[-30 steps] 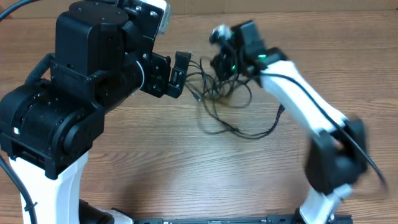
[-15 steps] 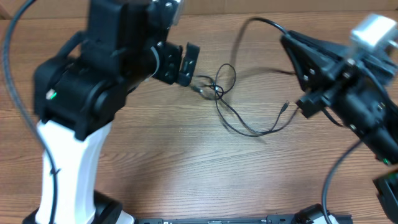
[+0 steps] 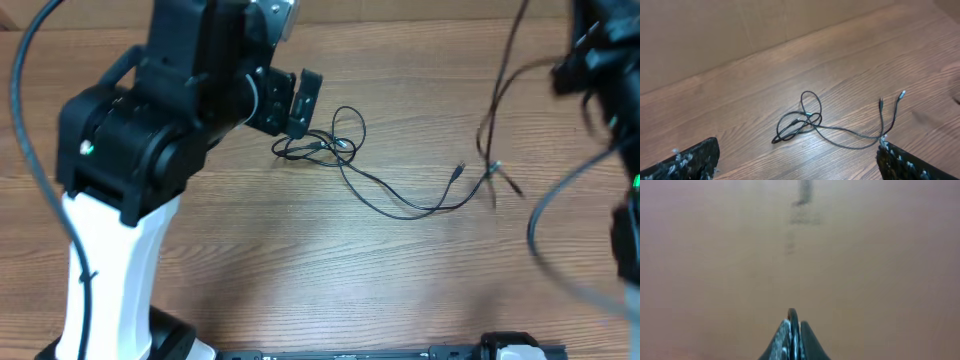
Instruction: Untangle cables
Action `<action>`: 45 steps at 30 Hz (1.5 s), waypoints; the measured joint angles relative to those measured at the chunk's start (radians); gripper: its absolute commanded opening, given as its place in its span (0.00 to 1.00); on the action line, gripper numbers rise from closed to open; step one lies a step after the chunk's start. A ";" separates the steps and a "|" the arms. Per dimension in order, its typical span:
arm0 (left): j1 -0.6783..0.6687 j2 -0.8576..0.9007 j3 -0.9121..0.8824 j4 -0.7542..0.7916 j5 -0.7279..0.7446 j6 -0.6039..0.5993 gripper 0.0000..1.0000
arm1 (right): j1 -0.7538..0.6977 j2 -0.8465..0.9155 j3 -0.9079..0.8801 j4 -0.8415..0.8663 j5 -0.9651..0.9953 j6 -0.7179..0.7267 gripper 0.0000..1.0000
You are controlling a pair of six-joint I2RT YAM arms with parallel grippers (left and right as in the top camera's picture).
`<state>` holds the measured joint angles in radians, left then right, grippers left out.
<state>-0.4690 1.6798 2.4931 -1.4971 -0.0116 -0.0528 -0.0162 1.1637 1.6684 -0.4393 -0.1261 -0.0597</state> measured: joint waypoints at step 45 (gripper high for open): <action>0.000 -0.055 0.001 -0.189 0.174 0.003 0.99 | -0.675 1.103 -0.009 0.446 0.002 0.124 0.04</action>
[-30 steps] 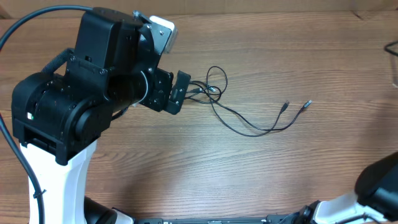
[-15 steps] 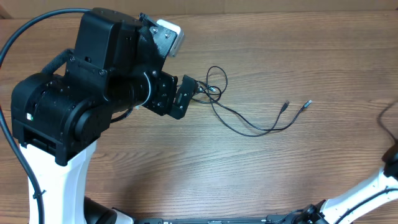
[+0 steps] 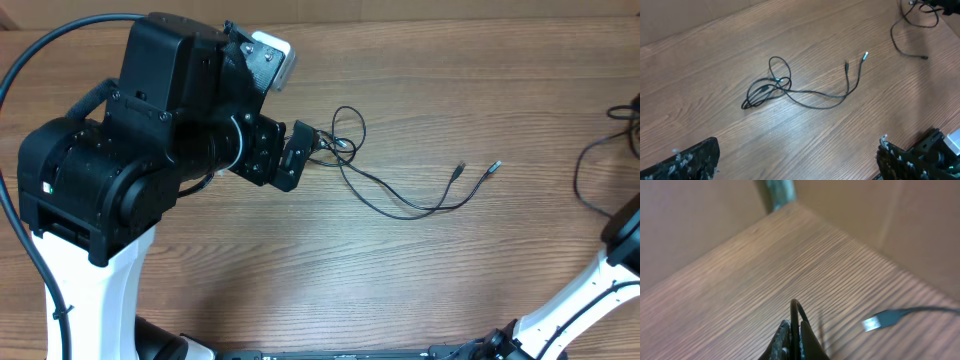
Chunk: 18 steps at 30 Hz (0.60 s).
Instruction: Untangle cables
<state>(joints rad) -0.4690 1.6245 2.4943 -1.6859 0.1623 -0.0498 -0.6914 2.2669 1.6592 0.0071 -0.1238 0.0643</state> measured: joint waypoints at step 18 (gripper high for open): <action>0.000 0.011 0.000 0.073 -0.062 0.000 0.87 | 0.029 -0.320 -0.005 -0.173 -0.117 -0.092 0.04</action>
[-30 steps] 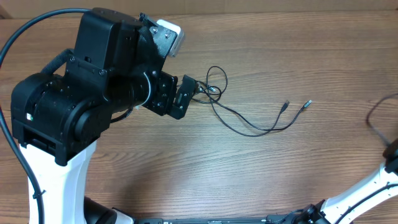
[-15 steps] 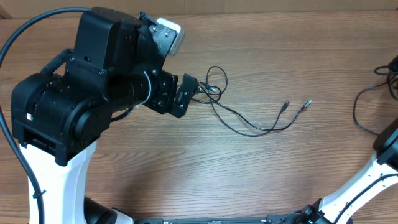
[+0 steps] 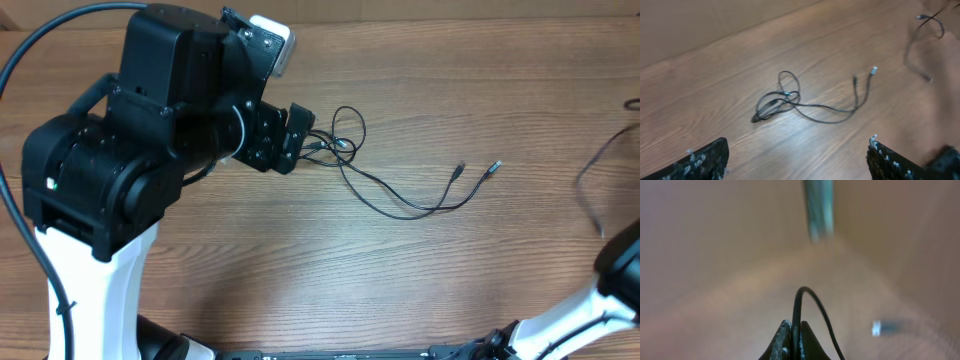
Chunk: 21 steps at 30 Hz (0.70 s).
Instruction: Untangle cables
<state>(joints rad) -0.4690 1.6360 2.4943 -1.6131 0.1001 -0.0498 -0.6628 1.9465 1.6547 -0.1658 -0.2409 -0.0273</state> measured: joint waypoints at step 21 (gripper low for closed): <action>0.000 0.051 0.000 -0.070 -0.075 0.036 0.96 | 0.101 0.311 0.648 0.285 0.034 0.070 0.04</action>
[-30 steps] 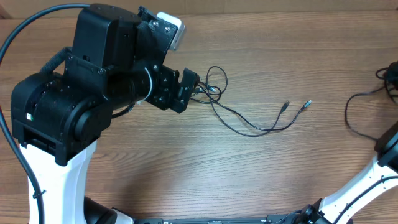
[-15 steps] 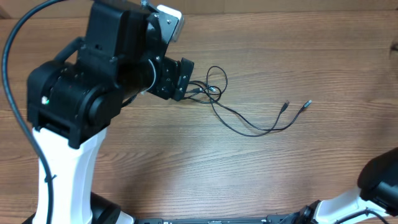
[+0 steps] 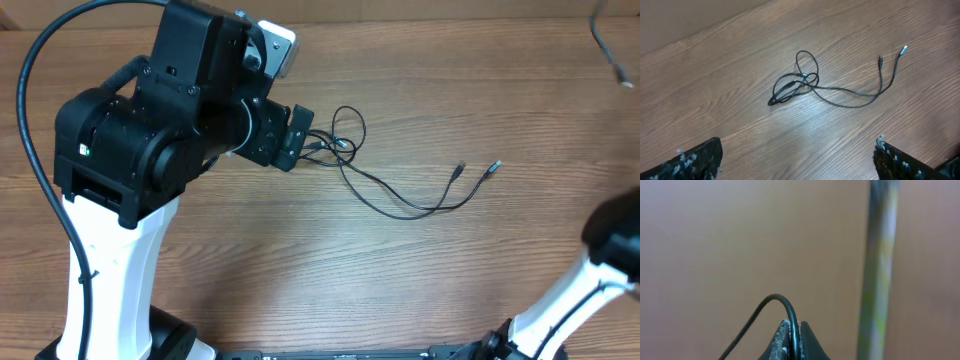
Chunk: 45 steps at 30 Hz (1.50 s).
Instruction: Untangle cables
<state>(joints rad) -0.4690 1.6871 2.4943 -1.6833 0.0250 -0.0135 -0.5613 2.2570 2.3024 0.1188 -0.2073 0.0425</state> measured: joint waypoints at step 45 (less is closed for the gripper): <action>0.000 0.000 0.000 0.015 -0.037 0.024 0.86 | -0.054 0.382 0.007 -0.374 -0.002 -0.001 1.00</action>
<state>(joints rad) -0.4690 1.6871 2.4943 -1.6684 -0.0120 0.0105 -0.6155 2.6392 2.3093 -0.2554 -0.2092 0.0414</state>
